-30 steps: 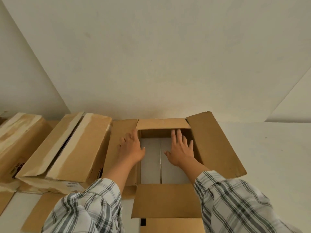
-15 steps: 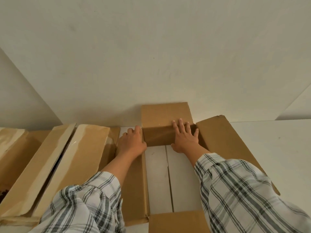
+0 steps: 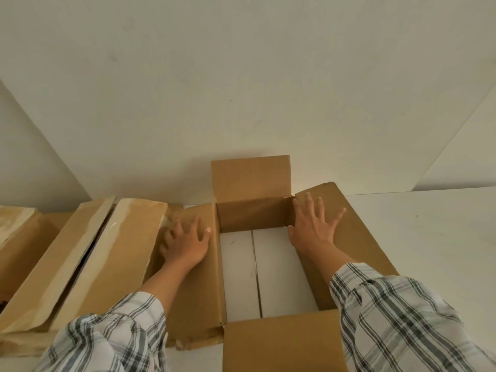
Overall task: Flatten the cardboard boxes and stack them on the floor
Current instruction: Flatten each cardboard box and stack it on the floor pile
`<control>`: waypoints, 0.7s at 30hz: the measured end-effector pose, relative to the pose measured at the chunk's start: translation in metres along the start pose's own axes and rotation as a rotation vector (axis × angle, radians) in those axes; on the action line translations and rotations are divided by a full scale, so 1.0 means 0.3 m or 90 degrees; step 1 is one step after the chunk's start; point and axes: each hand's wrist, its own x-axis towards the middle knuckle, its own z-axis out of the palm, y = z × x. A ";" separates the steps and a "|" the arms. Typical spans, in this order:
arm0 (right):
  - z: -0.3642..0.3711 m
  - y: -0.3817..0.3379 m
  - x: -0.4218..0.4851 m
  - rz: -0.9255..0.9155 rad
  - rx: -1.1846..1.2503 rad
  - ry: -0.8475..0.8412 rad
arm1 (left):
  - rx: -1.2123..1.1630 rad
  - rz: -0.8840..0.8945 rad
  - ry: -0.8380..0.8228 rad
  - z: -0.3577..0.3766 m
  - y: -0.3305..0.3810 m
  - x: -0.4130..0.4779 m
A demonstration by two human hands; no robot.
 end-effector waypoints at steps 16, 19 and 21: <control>-0.113 0.439 -0.303 0.001 0.288 -0.017 | -0.198 -0.210 0.200 -0.093 0.055 -0.468; -0.136 0.436 -0.317 -0.060 0.337 0.019 | -0.198 -0.166 0.271 -0.098 0.132 -0.536; -0.151 0.427 -0.324 -0.081 0.332 0.040 | -0.165 -0.140 0.308 -0.095 0.198 -0.586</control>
